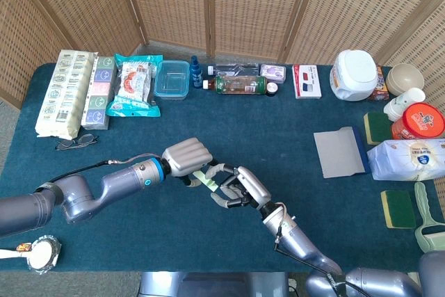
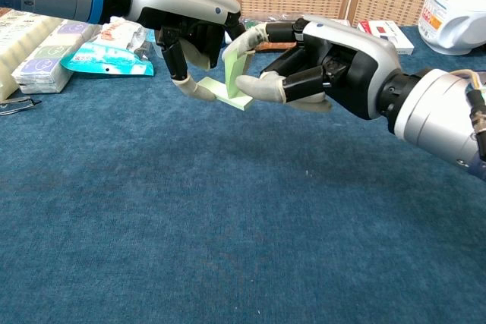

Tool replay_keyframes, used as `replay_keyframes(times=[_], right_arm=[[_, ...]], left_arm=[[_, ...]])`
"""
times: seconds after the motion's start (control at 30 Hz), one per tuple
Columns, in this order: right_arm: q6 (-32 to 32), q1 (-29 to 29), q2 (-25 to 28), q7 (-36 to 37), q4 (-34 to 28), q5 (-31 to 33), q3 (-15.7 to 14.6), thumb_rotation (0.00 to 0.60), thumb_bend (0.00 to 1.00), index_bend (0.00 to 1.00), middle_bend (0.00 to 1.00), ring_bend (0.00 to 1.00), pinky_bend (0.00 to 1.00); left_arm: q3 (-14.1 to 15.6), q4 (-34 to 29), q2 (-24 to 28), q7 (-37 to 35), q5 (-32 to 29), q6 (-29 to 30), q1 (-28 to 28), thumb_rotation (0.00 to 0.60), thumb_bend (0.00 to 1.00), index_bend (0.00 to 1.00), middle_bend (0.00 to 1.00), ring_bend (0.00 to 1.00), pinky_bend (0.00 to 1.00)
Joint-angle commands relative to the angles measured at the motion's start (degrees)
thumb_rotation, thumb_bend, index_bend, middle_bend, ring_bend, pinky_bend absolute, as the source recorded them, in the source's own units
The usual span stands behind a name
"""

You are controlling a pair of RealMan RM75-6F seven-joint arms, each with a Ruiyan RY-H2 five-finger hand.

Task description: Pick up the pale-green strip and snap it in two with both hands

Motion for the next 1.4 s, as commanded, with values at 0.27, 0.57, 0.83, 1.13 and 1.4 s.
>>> replay_keyframes(times=[0.27, 0.57, 0.83, 1.13, 1.4], right_arm=[[0.3, -0.1, -0.2, -0.1, 0.1, 0.0, 0.0, 0.6, 0.38, 0.42, 1.0, 1.0, 1.0], [0.4, -0.1, -0.5, 0.0, 0.4, 0.1, 0.0, 0.6, 0.39, 0.44, 1.0, 1.0, 1.0], [0.4, 0.2, -1.0, -0.3, 0.7, 0.0, 0.2, 0.6, 0.44, 0.47, 1.0, 1.0, 1.0], [0.5, 0.3, -1.7, -0.5, 1.2, 0.4, 0.4, 0.6, 0.45, 0.55, 1.0, 1.0, 1.0], [0.4, 0.5, -2.4, -1.1, 1.8, 0.9, 0.7, 0.6, 0.45, 0.62, 1.0, 1.0, 1.0]], left_arm=[[0.1, 0.1, -0.1, 0.2, -0.3, 0.2, 0.1, 0.6, 0.42, 0.7, 1.0, 1.0, 1.0], [0.2, -0.4, 0.2, 0.0, -0.2, 0.3, 0.1, 0.6, 0.42, 0.7, 1.0, 1.0, 1.0], [0.2, -0.9, 0.6, -0.3, 0.2, 0.4, 0.1, 0.6, 0.42, 0.7, 1.0, 1.0, 1.0], [0.5, -0.8, 0.6, -0.7, 0.3, 0.3, 0.2, 0.6, 0.42, 0.7, 1.0, 1.0, 1.0], [0.6, -0.3, 0.2, -1.1, 0.5, 0.2, 0.0, 0.6, 0.42, 0.7, 1.0, 1.0, 1.0]])
